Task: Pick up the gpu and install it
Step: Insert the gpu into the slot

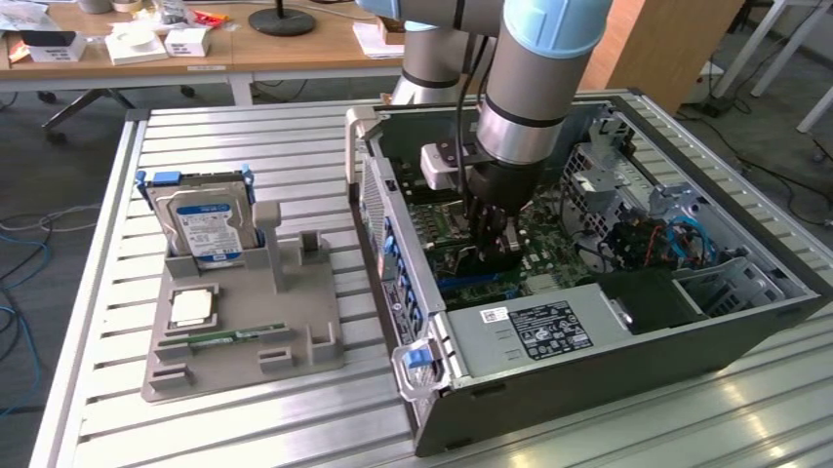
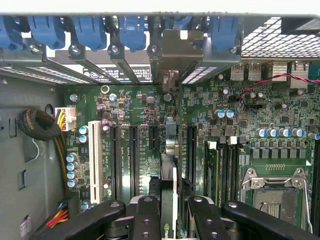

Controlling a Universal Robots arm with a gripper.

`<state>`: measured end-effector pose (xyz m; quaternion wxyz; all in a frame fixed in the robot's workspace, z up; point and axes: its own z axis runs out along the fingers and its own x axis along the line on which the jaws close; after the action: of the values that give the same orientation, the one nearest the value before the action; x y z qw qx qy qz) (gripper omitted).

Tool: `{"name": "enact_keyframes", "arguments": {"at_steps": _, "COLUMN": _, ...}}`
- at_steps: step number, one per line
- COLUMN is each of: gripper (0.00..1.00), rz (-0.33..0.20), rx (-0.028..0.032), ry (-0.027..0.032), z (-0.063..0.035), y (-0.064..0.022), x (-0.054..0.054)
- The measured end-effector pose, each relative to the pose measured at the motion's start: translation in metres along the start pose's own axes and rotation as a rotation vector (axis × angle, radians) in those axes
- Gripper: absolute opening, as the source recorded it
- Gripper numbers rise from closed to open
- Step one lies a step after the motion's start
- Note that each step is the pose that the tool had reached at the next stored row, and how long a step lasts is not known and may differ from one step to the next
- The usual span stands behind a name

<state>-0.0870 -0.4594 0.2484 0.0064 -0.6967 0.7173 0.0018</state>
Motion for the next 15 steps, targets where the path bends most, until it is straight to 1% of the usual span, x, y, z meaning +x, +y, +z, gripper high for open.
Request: {"name": "enact_keyframes", "arguments": {"at_steps": 15, "gripper": 0.26, "rz": 0.0, "rx": 0.0, "ry": 0.0, "z": 0.0011, "y": -0.0004, "x": 0.0}}
